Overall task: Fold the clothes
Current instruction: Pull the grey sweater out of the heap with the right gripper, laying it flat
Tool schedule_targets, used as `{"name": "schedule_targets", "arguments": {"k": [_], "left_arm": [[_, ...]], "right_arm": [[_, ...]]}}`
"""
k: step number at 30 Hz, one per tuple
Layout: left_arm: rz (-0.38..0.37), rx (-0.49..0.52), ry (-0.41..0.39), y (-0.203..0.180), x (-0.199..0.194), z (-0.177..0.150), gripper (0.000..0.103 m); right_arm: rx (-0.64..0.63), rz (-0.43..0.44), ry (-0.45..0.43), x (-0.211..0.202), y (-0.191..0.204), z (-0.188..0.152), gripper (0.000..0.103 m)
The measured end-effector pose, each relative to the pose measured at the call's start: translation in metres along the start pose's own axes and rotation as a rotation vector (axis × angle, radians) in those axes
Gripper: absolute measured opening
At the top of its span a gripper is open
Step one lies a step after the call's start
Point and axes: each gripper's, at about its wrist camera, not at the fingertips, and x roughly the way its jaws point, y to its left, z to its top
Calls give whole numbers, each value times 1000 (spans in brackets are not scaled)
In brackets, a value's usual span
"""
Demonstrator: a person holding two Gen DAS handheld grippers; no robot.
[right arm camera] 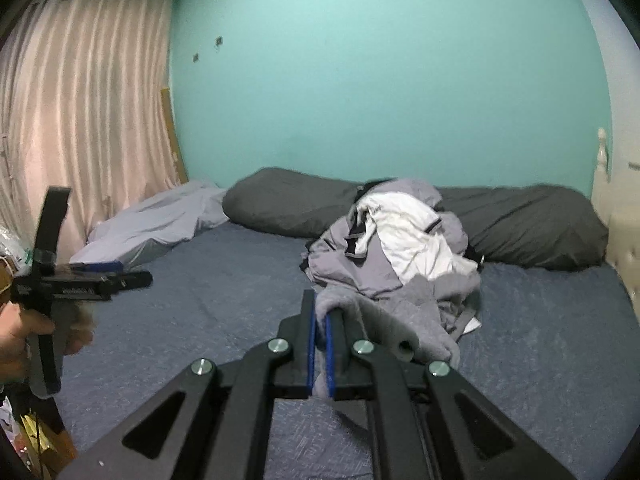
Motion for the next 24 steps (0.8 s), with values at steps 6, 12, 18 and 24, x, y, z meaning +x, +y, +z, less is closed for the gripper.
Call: {"name": "schedule_targets", "arguments": {"k": [6, 12, 18, 24], "left_arm": [[-14, 3, -1, -4, -34, -17, 103], [-55, 26, -8, -12, -63, -34, 103], [-94, 40, 20, -26, -73, -63, 103], [-125, 60, 57, -39, -67, -97, 103]], "right_arm": [[-46, 27, -67, -54, 29, 29, 3], [-54, 80, -101, -97, 49, 32, 3], [-67, 85, -43, -111, 62, -5, 3], [-47, 33, 78, -103, 57, -79, 4]]}}
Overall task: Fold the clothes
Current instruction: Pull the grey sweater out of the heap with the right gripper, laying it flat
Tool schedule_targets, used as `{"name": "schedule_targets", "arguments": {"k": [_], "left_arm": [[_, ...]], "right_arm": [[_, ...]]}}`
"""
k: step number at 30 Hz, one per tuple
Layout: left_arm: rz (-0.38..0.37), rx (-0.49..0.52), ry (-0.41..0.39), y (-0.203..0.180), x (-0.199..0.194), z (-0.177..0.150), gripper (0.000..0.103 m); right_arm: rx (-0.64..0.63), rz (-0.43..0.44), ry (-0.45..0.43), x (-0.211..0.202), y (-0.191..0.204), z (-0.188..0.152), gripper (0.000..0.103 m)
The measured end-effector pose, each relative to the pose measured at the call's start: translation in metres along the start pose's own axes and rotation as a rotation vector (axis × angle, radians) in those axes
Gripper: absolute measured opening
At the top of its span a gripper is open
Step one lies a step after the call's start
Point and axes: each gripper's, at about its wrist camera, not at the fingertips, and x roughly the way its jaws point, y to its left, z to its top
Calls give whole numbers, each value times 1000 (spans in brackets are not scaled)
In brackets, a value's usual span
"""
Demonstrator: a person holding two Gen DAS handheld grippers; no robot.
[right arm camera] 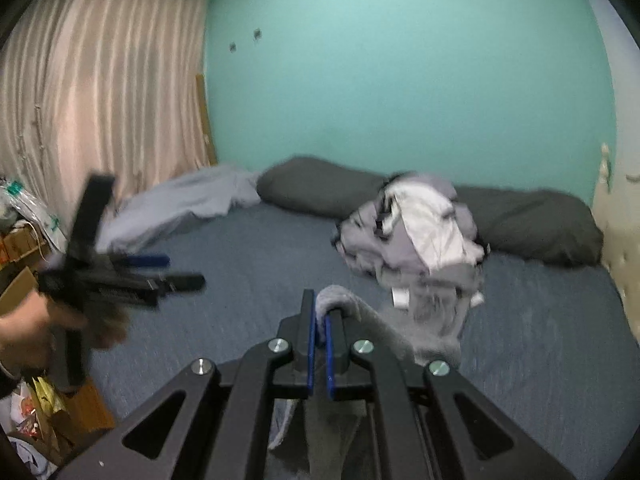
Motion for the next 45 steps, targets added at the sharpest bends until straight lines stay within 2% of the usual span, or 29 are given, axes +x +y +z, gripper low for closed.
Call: {"name": "schedule_targets", "arguments": {"k": [3, 7, 11, 16, 20, 24, 35, 45], "left_arm": [[-18, 2, 25, -5, 10, -17, 103], [-45, 6, 48, -12, 28, -34, 103], [-62, 1, 61, -15, 40, -44, 103], [-59, -5, 75, -13, 48, -50, 103], [-59, -2, 81, -9, 50, -52, 103], [-53, 8, 84, -7, 51, -54, 103], [-42, 33, 72, -9, 41, -57, 103], [5, 42, 49, -16, 20, -53, 103]], "right_arm": [[12, -40, 70, 7, -4, -39, 4], [76, -51, 135, 15, -19, -78, 4], [122, -72, 213, 20, -35, -108, 4], [144, -57, 291, 22, -46, -136, 5], [159, -64, 346, 24, -53, -149, 6], [166, -125, 407, 22, -63, -163, 6], [110, -169, 484, -7, -80, -180, 12], [149, -183, 555, -26, -93, -187, 14]]}}
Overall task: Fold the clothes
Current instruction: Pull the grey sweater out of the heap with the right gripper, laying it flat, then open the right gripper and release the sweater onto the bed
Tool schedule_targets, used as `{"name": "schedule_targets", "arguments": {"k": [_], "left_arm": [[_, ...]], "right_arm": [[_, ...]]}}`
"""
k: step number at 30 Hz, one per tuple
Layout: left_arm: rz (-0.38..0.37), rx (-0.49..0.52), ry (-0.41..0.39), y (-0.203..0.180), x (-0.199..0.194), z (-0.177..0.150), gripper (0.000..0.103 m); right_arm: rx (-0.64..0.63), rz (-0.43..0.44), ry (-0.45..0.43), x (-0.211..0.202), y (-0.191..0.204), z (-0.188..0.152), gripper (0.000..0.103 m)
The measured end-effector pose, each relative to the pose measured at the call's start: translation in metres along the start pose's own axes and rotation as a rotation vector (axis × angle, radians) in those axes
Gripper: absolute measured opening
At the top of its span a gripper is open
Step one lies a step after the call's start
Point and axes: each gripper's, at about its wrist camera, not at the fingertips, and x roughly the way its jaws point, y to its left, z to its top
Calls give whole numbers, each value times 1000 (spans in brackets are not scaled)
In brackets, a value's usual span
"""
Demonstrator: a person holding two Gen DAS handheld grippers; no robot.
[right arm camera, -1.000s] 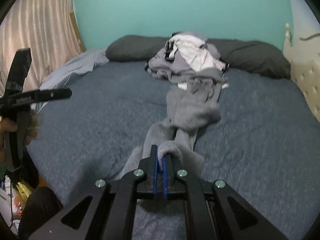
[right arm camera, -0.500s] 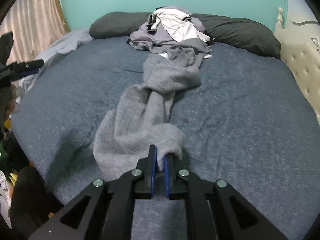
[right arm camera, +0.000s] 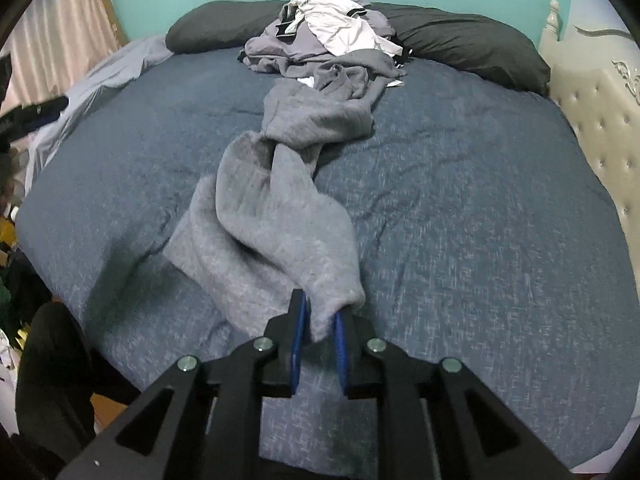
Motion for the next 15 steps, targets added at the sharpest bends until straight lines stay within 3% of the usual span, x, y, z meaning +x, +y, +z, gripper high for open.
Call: {"name": "schedule_targets", "arguments": {"k": [9, 15], "left_arm": [[24, 10, -42, -8, -28, 10, 103], [31, 7, -49, -13, -32, 10, 103]], "right_arm": [[19, -17, 52, -10, -12, -11, 23], [99, 3, 9, -24, -32, -9, 30]]}}
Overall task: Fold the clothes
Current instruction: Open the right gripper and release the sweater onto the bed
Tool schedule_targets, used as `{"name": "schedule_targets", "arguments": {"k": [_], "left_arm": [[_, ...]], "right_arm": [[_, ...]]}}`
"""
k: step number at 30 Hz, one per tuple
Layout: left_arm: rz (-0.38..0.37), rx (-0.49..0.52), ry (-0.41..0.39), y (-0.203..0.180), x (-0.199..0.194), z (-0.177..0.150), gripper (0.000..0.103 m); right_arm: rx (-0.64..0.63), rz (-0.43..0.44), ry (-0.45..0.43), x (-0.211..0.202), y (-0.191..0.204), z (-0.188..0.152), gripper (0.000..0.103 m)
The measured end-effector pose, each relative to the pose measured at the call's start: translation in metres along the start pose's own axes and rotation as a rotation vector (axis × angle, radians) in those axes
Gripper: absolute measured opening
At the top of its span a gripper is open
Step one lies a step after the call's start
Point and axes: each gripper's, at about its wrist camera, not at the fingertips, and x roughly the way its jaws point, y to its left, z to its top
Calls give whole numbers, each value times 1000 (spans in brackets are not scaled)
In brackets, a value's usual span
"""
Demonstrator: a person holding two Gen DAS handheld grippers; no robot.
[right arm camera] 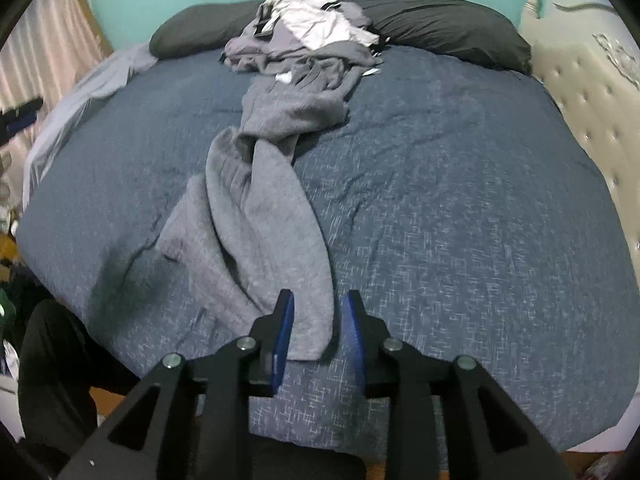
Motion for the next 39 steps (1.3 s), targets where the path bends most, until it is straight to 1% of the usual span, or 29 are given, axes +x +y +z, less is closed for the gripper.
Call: {"name": "schedule_targets", "arguments": {"k": [1, 2, 3, 5, 6, 12, 17, 23, 29, 32, 37, 39], "left_arm": [[-3, 0, 0, 0, 0, -1, 103], [-5, -1, -2, 0, 1, -1, 103], [-4, -2, -3, 0, 3, -1, 103], [-1, -10, -6, 3, 7, -3, 103], [1, -17, -7, 5, 9, -4, 103], [19, -50, 0, 23, 39, -4, 103], [33, -101, 7, 42, 72, -6, 103], [64, -121, 12, 54, 119, -9, 103], [35, -142, 27, 56, 165, -21, 103], [21, -149, 39, 56, 185, -29, 103], [-10, -158, 46, 59, 204, -43, 103], [-10, -154, 43, 61, 208, -47, 103]], "right_arm": [[15, 3, -10, -2, -2, 2, 32], [32, 7, -21, -3, -4, 4, 39], [49, 10, -32, -4, -6, 7, 49], [77, 28, -51, -4, -6, 14, 58], [89, 40, -60, -4, -6, 17, 60], [93, 65, -73, 21, 4, 44, 63], [122, 103, -70, 61, 8, 74, 63], [134, 132, -80, 111, 16, 114, 63], [176, 175, -81, 160, 18, 148, 63], [184, 186, -78, 181, 18, 159, 63], [181, 184, -55, 216, 18, 176, 63], [181, 177, -51, 226, 17, 180, 63]]}}
